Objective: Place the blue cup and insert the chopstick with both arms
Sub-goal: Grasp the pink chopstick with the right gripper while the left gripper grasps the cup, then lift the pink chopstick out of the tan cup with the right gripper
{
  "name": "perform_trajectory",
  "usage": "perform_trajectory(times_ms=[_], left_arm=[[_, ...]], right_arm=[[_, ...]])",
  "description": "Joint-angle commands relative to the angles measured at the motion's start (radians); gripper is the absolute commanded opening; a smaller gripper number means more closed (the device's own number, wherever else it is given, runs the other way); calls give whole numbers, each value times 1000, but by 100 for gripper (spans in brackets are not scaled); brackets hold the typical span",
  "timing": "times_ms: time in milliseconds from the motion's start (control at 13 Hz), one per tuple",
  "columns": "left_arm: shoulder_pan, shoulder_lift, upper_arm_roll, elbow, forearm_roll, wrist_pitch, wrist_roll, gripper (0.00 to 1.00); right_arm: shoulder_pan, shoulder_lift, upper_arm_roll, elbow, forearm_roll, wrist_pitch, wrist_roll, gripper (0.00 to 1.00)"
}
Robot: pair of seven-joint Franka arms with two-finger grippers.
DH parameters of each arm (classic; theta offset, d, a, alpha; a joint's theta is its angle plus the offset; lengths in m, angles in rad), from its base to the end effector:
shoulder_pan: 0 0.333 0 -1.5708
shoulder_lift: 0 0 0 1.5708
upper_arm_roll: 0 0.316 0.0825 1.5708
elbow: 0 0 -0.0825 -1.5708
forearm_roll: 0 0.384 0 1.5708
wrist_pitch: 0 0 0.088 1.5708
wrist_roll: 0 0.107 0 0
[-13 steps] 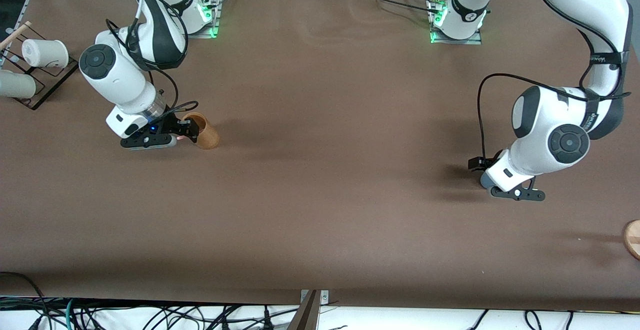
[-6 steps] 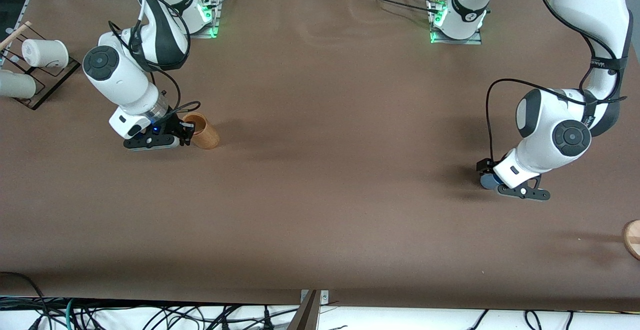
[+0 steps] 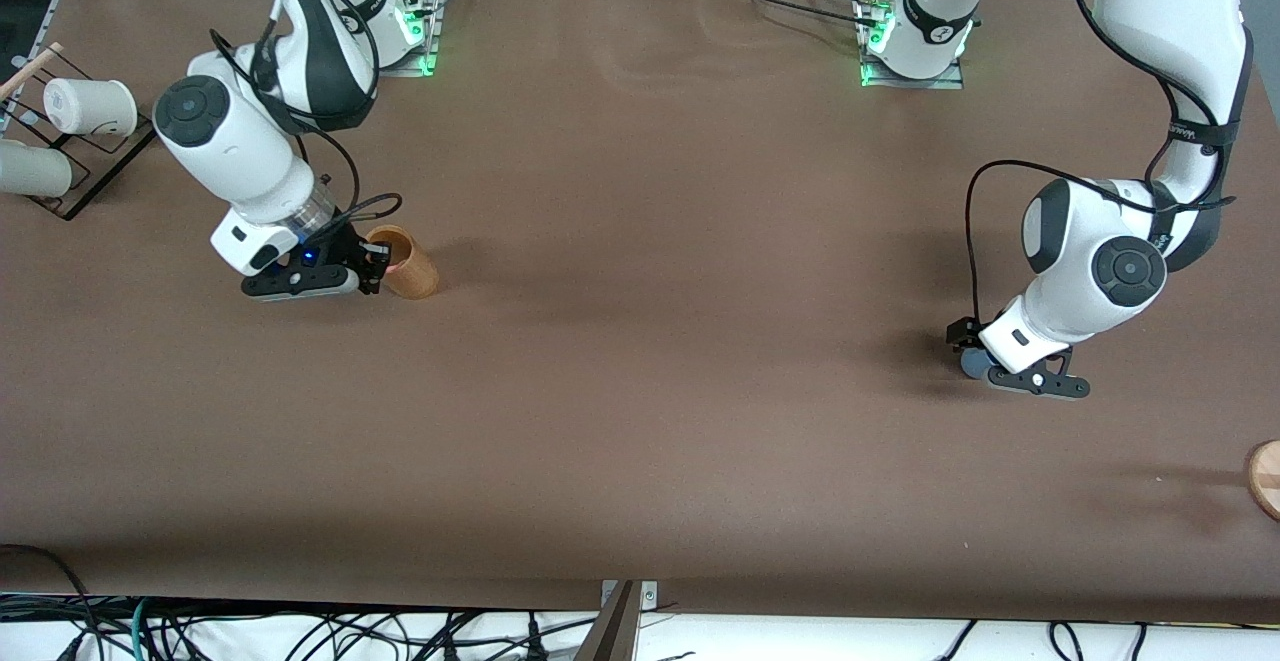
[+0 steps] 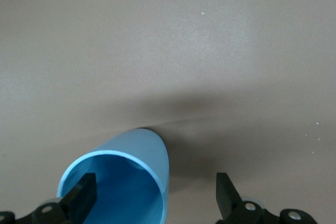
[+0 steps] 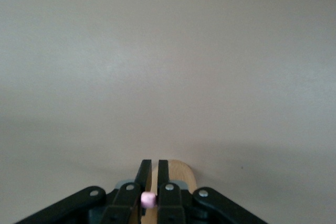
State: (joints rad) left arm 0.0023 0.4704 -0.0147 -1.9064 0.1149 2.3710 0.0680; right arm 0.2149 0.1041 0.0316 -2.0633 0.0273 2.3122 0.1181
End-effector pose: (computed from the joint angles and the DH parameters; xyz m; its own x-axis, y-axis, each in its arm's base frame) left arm 0.6296 -0.0060 0.2499 0.9870 -0.1603 -0.0134 -0.1609 -0.9843 -0.0720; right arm 0.5638 0.1421 0.3981 0.9844 0.1067 0.1400 0.1137 -0.9926 -0.0427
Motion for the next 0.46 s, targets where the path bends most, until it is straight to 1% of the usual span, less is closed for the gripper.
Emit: perform_trajectory(times_ms=[0,154,231,385], left_arm=[[2,1,-2,-49,6,72,10,87],[2,-1,-2,-53,3,65,1,1],[2,-2,-2,-51,-15,56,-2,0],[2,-2,-2,-48,-57,41,1,0]], right_arm=[[-3,-12,7,219,-4,-239,-9,0],[7,-7,7,352,-6,-380,-6,0],[17,-3,7,400,-6,-425,-2,0],[12,26,4,417,-10,-432,-8,0]])
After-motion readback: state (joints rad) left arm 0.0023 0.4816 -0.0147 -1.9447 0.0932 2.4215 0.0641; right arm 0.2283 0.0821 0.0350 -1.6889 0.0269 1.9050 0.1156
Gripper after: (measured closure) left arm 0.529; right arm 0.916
